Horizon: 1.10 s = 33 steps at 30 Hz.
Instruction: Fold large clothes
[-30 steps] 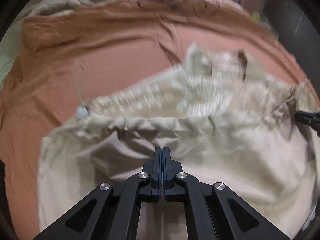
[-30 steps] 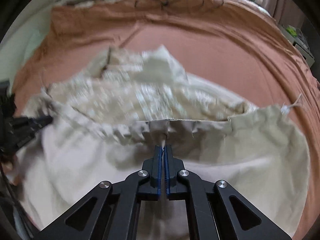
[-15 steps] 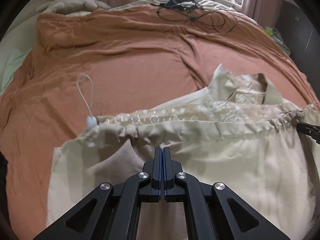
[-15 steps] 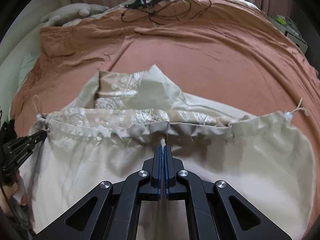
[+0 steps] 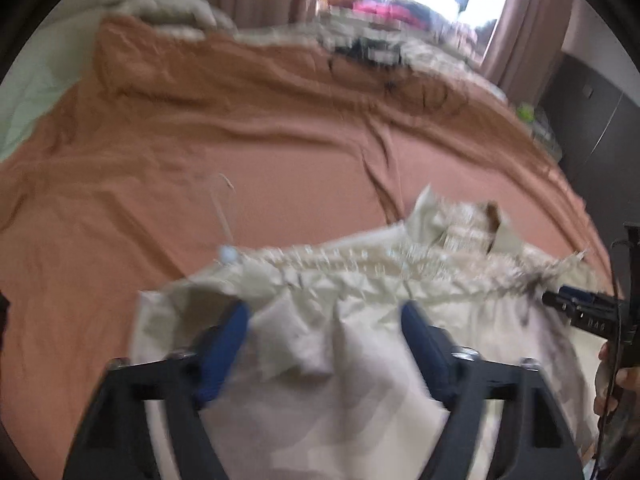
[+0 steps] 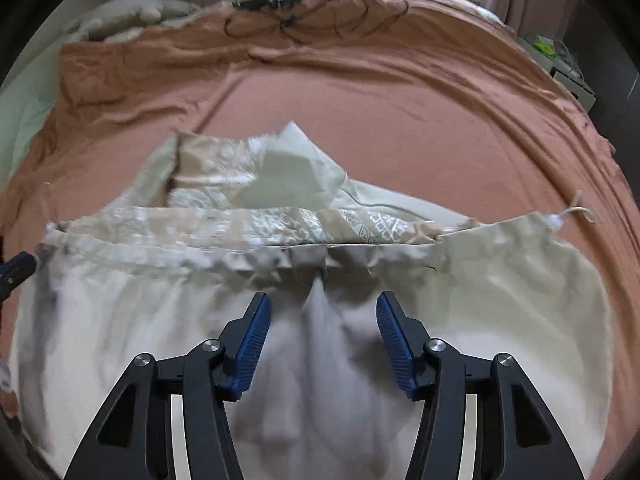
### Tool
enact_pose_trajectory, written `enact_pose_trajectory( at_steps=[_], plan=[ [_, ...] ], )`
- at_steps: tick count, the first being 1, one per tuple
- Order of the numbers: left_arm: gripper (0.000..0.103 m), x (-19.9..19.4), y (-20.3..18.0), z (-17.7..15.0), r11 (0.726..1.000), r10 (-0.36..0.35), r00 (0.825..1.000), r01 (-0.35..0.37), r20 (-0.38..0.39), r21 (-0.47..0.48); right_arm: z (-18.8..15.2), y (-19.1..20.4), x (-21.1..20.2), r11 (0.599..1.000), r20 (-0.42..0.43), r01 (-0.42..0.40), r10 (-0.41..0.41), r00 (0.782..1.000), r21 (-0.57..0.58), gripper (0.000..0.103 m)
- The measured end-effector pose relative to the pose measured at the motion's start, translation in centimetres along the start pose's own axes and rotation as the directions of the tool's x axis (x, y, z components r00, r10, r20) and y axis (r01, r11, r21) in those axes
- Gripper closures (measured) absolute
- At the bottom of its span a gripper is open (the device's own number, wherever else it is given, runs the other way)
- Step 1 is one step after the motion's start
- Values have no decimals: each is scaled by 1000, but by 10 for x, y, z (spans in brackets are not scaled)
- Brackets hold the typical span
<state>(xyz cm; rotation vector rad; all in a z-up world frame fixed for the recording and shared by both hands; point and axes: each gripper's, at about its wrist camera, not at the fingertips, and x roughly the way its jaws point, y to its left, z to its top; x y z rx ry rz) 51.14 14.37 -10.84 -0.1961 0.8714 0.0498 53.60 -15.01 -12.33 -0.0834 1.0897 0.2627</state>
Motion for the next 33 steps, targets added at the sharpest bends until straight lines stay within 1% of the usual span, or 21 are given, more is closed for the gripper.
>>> enact_pose_trajectory(
  at_steps=[1,3,6,8,12,16,19,27,28,29,30,33],
  plan=[
    [21,-12,2,-1,1000,4,1000,-4,20,7,-2,0,-9,1000,9,-8,8,1000,5,48],
    [21,-33,9,-3,1000,20,999,-20,27,2,-7,1,-29,1000,26,-26,25,999,15,48],
    [21,-61,24,-12,999,3,999,-1,45,-46,-19,8,-56,999,37,-53,52,998,10,48],
    [21,-76,33,-21,997,3,999,0,42,-71,-28,13,-72,998,38,-65,65,997,9,48],
    [21,-109,55,-44,990,15,998,-6,62,-143,-59,27,-102,995,51,-104,104,993,-8,48],
    [21,-139,77,-72,974,-5,997,23,78,-227,-86,29,-114,988,43,-153,152,987,20,49],
    [21,-159,89,-91,966,-16,994,43,107,-257,-107,27,-121,981,34,-186,185,982,55,49],
    [21,-193,118,-137,941,-11,992,52,124,-334,-153,45,-135,970,12,-230,230,973,76,49],
    [21,-195,120,-142,939,-11,992,53,125,-339,-157,47,-136,969,9,-233,234,972,76,49],
    [21,-198,123,-149,936,-11,992,54,123,-347,-162,50,-137,969,2,-234,235,972,74,54],
    [21,-200,126,-155,933,-11,993,54,122,-356,-166,52,-137,970,-4,-233,234,972,72,56],
    [21,-202,134,-170,917,-26,993,70,116,-393,-177,60,-137,969,-23,-236,238,971,72,57]
  ],
)
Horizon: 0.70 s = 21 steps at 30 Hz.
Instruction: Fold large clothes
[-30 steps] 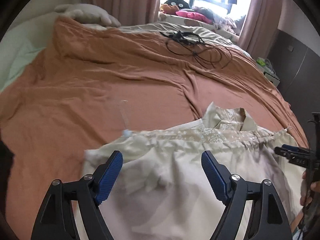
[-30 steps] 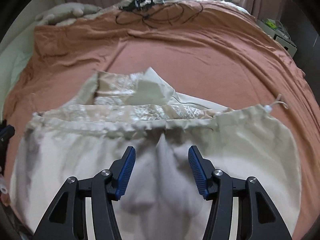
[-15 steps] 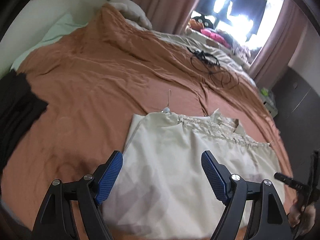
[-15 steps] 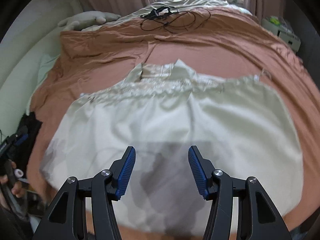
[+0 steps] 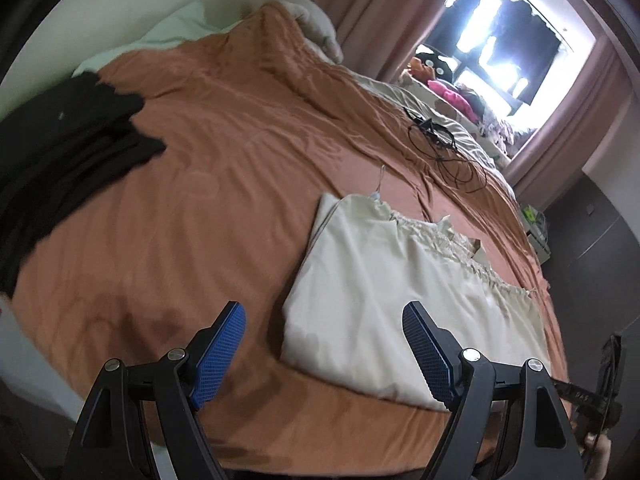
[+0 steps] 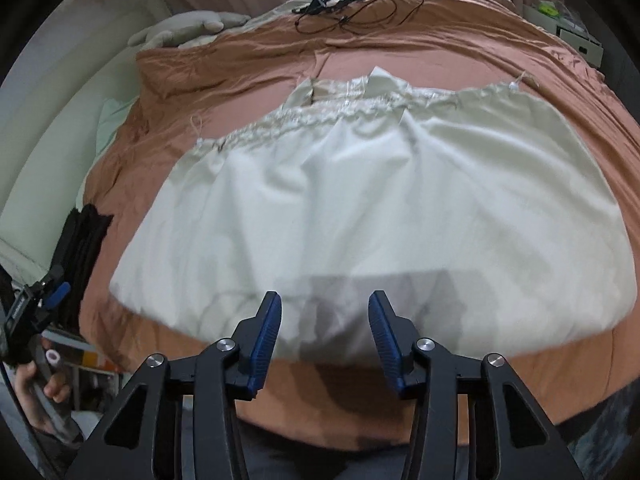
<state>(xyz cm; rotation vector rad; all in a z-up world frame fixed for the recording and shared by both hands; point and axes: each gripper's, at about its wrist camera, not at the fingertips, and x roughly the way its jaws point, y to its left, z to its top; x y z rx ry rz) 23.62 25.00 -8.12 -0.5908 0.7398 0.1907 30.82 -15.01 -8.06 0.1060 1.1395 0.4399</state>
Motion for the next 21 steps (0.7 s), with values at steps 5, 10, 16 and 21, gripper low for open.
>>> enact_pose_trajectory(
  at_steps=[5,10,16,21],
  plan=[
    [23,8,21,-18,997,-15,999,11,-42,-73,-12,6,9,1000,-30,1,-1,1000,-2,59],
    [26,27,34,-31,991,-38,996,27,-85,-130,-16,7,23,1000,-62,14,-14,998,2,62],
    [26,52,43,-42,980,-84,989,59,-126,-190,-21,15,53,999,-122,48,-50,991,-21,65],
    [26,72,45,-45,975,-100,983,66,-153,-211,-23,13,77,993,-141,113,-117,983,-34,68]
  ],
)
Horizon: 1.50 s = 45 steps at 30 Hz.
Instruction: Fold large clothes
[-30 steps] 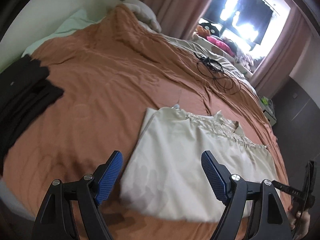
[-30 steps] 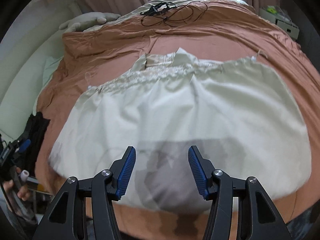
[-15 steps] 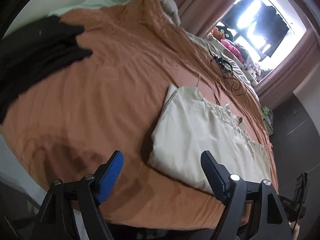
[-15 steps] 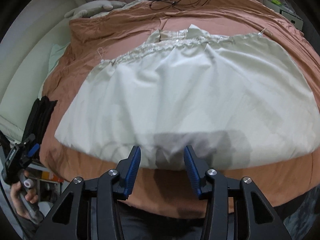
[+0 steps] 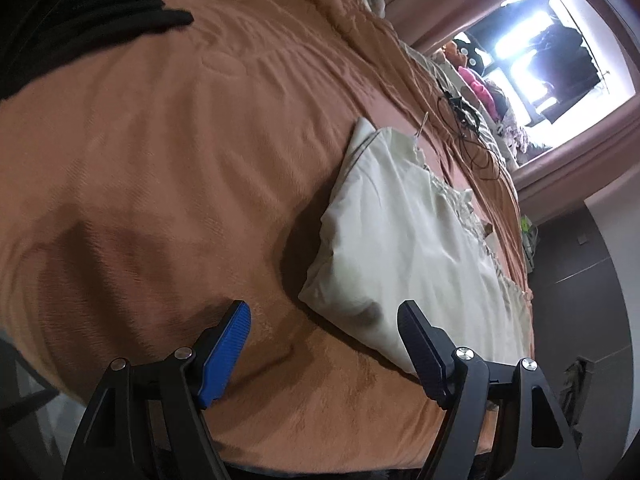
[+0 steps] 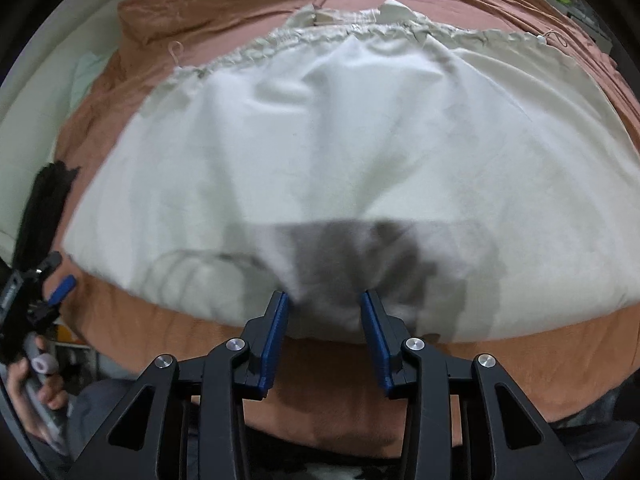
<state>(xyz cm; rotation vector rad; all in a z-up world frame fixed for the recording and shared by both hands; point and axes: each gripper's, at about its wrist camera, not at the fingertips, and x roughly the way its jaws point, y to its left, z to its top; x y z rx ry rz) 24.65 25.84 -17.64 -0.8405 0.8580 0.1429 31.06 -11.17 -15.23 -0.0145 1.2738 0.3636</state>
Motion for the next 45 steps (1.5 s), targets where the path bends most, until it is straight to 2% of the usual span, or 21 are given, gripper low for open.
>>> enact_pose_trajectory(
  at_steps=[3,5,9,12,21,30,36,40,45],
  plan=[
    [27,10,0,3,1000,4,1000,-4,-4,-7,7,-6,8,1000,-2,13,-13,1000,17,77],
    [32,16,-1,5,1000,8,1000,-8,-8,-16,13,-9,10,1000,-2,13,-13,1000,21,83],
    [37,27,-2,9,998,8,1000,-9,-13,-63,28,-12,17,1000,-9,8,-8,1000,7,84],
    [48,34,-5,15,997,17,1000,-17,-8,-76,40,-11,22,1000,-9,8,-8,1000,3,84],
    [61,42,-4,20,986,53,998,-49,22,-160,96,-11,42,1000,2,26,-26,1000,4,90],
    [62,41,-3,17,973,76,996,-65,39,-221,162,-14,64,998,17,61,-61,998,0,95],
    [62,46,-10,17,970,123,992,-114,29,-213,200,-16,81,995,50,100,-99,994,-3,96],
    [62,49,-13,17,969,144,989,-136,25,-206,219,-20,84,995,102,92,-89,991,-30,96],
    [62,54,-17,19,965,166,986,-158,17,-211,237,-22,79,994,115,83,-75,991,-69,96]
  ],
)
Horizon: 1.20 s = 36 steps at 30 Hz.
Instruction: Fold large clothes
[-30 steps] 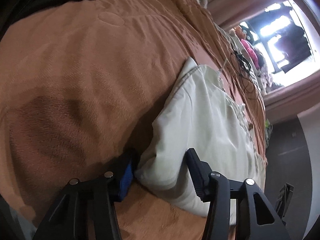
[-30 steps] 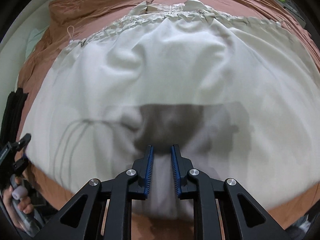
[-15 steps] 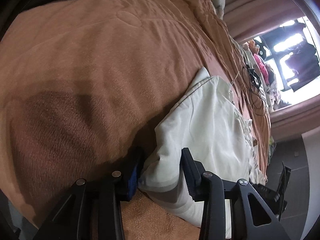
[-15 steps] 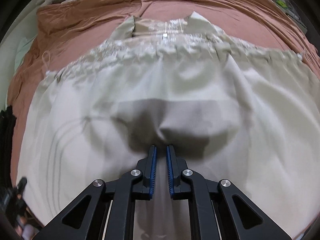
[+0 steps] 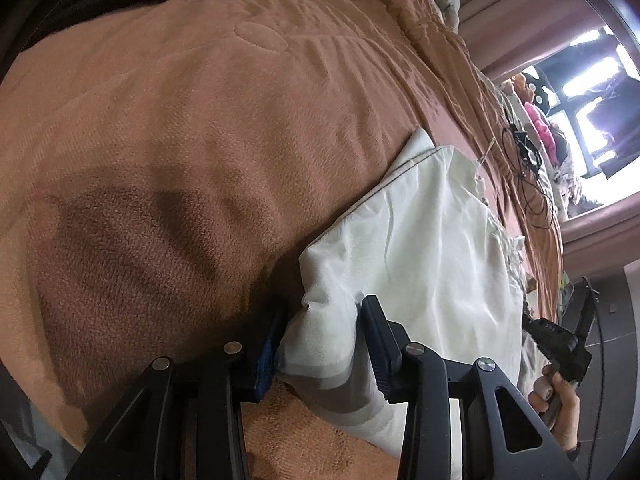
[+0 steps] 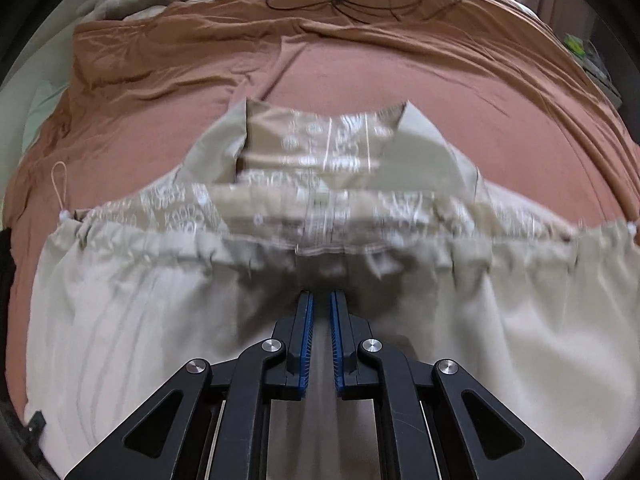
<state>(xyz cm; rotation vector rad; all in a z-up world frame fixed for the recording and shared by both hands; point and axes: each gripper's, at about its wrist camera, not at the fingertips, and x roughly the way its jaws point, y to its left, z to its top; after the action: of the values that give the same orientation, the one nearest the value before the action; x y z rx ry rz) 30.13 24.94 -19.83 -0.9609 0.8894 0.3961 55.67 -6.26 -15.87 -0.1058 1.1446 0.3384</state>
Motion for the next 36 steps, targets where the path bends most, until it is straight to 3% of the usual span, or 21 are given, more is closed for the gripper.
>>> enact_pose_trajectory(
  at_steps=[2,5,9,15,17,19,27,30,36],
  plan=[
    [63,0,0,1,1000,1,1000,-1,-4,-5,-2,-3,-13,1000,7,2,-2,1000,5,96],
    [67,0,0,1,1000,0,1000,0,-11,-11,-18,-8,-36,998,1,-66,66,998,20,96],
    [82,-7,0,5,998,-40,999,39,-24,-42,-57,-6,-68,990,-7,-142,142,990,13,90],
    [88,-48,-40,8,993,-120,992,119,36,28,-126,-14,-94,966,-21,-257,257,966,19,89],
    [88,-63,-60,5,986,-156,986,152,54,72,-145,-21,-101,959,-2,-279,279,960,44,75],
    [89,-77,-82,2,978,-189,980,182,64,104,-155,-23,-99,957,10,-284,284,959,58,71],
    [90,-119,-154,-6,941,-290,954,270,76,205,-202,-15,-105,921,24,-382,382,924,78,72],
    [90,-132,-183,-12,926,-305,949,276,79,258,-212,-9,-92,909,-3,-406,408,913,92,84],
    [91,-147,-236,-32,892,-339,939,304,53,336,-226,-11,-73,900,26,-413,414,910,140,86]
  ],
)
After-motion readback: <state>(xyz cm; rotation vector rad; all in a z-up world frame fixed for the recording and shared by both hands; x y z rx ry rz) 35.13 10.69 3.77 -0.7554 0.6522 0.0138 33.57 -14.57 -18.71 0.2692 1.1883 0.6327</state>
